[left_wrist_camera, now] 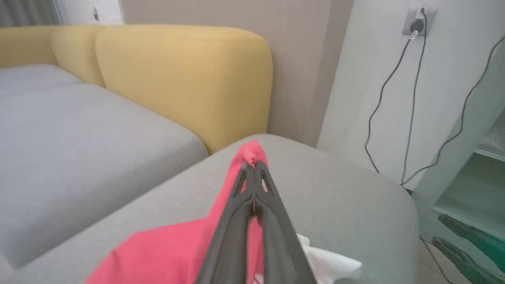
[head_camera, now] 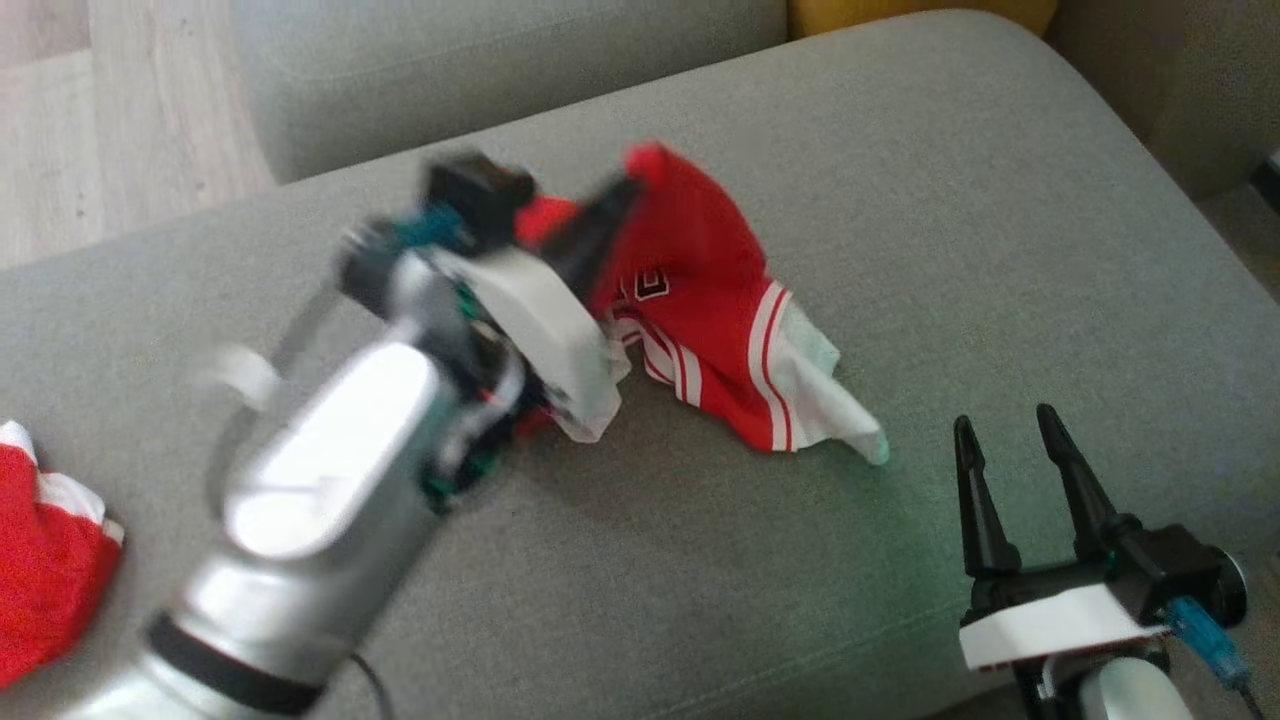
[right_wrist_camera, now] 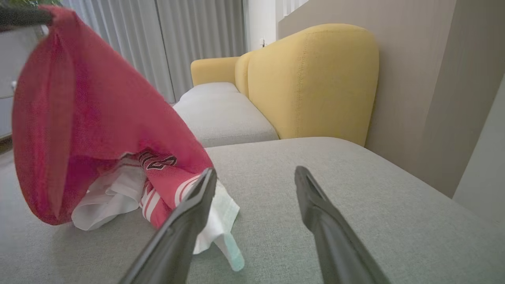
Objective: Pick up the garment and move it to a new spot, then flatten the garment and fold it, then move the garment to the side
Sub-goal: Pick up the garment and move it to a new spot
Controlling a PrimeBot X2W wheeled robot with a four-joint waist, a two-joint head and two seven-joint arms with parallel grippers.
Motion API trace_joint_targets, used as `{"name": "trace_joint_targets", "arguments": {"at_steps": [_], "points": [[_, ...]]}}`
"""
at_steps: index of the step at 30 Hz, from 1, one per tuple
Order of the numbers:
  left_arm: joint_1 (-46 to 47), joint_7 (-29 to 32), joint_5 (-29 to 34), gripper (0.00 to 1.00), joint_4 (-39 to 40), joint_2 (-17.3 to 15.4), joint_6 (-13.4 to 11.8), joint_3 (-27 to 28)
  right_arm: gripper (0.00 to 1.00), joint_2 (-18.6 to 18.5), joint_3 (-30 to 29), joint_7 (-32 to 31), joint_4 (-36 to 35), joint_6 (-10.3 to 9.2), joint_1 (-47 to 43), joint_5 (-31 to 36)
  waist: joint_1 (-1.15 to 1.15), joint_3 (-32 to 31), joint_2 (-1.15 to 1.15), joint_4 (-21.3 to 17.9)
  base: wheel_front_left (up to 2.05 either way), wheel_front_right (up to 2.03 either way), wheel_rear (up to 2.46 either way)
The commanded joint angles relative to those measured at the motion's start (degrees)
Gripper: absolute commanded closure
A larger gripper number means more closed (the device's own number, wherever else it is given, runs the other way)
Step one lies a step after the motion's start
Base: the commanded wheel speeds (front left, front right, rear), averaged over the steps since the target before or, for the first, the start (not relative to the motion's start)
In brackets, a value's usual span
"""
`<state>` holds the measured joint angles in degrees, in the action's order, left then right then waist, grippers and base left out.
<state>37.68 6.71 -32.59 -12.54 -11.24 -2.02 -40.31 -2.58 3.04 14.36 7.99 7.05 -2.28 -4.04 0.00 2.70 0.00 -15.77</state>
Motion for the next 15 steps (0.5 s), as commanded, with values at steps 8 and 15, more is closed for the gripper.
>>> {"name": "trace_joint_targets", "arguments": {"at_steps": [8, 15], "points": [[3.95, 10.03, -5.30, 1.00, 13.17, -9.19, -0.87, 7.86, 0.00, -0.30, 1.10, 0.63, -1.69, 0.44, -0.69, -1.24, 0.00, -1.06, 0.00, 0.05, 0.00, 0.00, 0.00], [0.84, 13.87, -7.88, 1.00, 19.79, -15.16, -2.09, 11.27, 0.00, -0.30, 0.16, 0.63, -1.75, 0.44, -1.48, -1.06, 0.00, -1.48, 0.00, 1.65, 0.00, 0.00, 0.00]]}}
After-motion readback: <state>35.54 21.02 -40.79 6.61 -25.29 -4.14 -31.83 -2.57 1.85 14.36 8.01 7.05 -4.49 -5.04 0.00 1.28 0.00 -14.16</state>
